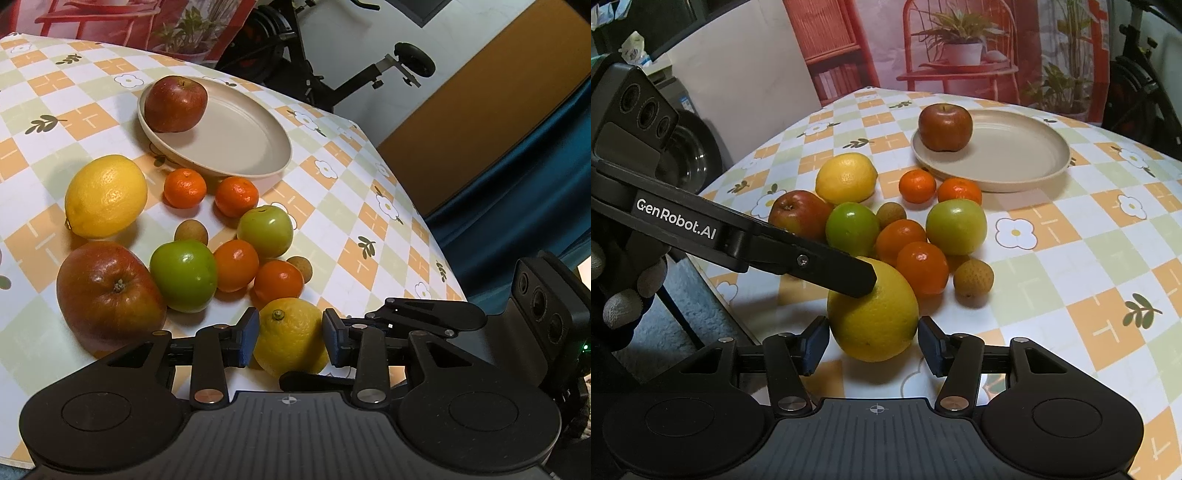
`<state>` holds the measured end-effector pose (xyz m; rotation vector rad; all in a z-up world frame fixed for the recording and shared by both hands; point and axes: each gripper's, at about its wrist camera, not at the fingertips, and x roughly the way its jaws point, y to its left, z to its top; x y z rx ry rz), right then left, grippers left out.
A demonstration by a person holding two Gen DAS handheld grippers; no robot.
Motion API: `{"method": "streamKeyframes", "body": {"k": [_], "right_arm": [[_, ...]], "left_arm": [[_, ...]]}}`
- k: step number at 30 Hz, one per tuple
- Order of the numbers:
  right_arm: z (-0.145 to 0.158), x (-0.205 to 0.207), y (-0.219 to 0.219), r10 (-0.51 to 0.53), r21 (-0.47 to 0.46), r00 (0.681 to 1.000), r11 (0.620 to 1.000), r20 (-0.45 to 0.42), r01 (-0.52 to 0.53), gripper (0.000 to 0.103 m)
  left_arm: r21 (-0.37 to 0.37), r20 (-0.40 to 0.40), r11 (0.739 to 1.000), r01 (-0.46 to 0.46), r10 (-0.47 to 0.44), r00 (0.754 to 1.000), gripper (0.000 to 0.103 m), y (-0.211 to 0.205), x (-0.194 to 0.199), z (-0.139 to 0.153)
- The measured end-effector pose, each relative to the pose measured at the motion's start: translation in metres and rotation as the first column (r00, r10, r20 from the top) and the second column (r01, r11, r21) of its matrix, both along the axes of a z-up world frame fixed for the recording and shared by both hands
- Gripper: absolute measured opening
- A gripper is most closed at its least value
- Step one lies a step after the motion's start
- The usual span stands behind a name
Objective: Organize fruits
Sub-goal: 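Lift the lemon with the left gripper and lower it beside the red apple on the plate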
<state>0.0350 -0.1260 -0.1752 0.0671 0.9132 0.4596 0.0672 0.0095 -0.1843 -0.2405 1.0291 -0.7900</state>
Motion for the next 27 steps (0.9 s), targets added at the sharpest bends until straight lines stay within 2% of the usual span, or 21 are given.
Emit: {"method": "streamKeyframes", "body": {"k": [5,13,21,27], "right_arm": [[0.007,-0.002,-0.002,-0.003,0.001,0.999,1.000,0.036,0.002,0.048],[0.038,0.010,-0.011,-0.029,0.039,0.993,0.999,0.111,0.025,0.048],[0.062,0.050,-0.015,-0.017,0.019,0.982,1.000,0.187,0.014,0.048],[0.061,0.089,-0.015,-0.003,0.014,0.981,1.000,0.195,0.000,0.048]], "left_arm": [[-0.001,0.039,1.000,0.005,-0.005,0.999,0.039,0.000,-0.001,0.011],[-0.008,0.142,1.000,-0.003,0.004,0.990,0.039,-0.004,0.007,0.047],[-0.011,0.205,1.000,-0.029,0.031,0.978,0.039,-0.009,0.041,0.076],[0.016,0.198,0.998,-0.053,0.049,0.979,0.040,-0.016,0.078,0.077]]}}
